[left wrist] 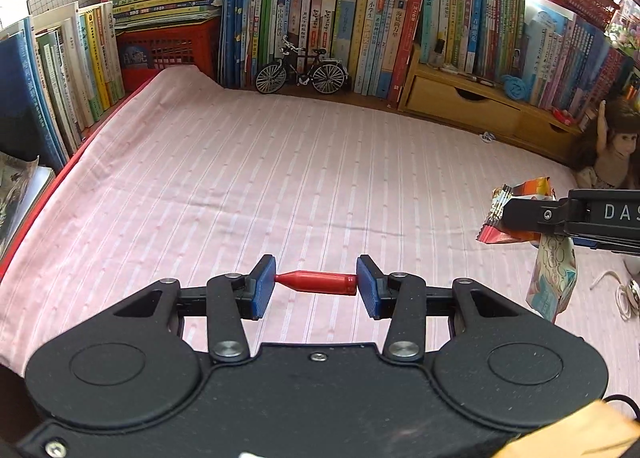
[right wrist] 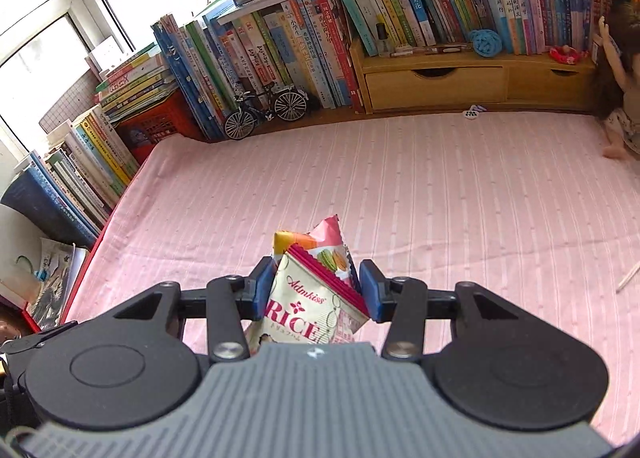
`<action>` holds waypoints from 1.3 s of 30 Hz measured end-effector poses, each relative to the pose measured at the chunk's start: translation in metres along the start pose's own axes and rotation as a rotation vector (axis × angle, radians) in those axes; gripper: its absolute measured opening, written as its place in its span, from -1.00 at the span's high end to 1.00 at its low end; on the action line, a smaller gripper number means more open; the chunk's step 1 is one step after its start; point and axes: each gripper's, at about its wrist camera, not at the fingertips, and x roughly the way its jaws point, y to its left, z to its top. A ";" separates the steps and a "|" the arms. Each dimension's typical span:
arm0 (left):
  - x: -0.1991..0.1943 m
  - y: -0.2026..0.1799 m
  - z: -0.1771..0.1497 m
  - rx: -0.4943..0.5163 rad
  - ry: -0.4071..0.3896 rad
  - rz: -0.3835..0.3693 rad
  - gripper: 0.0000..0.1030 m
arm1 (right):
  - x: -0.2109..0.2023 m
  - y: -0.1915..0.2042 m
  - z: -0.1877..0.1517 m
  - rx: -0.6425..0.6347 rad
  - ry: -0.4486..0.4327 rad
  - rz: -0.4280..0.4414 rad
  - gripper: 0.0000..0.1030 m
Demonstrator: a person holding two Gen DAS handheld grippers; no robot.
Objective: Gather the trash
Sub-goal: 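Carry the red crayon and snack bags off the bed over the trash bin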
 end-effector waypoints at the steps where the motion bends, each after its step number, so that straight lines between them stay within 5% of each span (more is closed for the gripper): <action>1: -0.007 0.002 -0.005 0.001 -0.001 0.000 0.19 | -0.006 0.003 -0.006 0.001 -0.001 -0.001 0.03; 18: -0.102 0.069 -0.118 -0.046 0.037 -0.011 0.19 | -0.061 0.064 -0.122 -0.026 0.073 0.007 0.02; 29: -0.099 0.110 -0.186 -0.121 0.145 0.038 0.19 | -0.049 0.100 -0.187 -0.088 0.197 0.033 0.02; 39: -0.082 0.118 -0.215 -0.137 0.228 0.063 0.19 | -0.028 0.109 -0.225 -0.086 0.308 0.061 0.01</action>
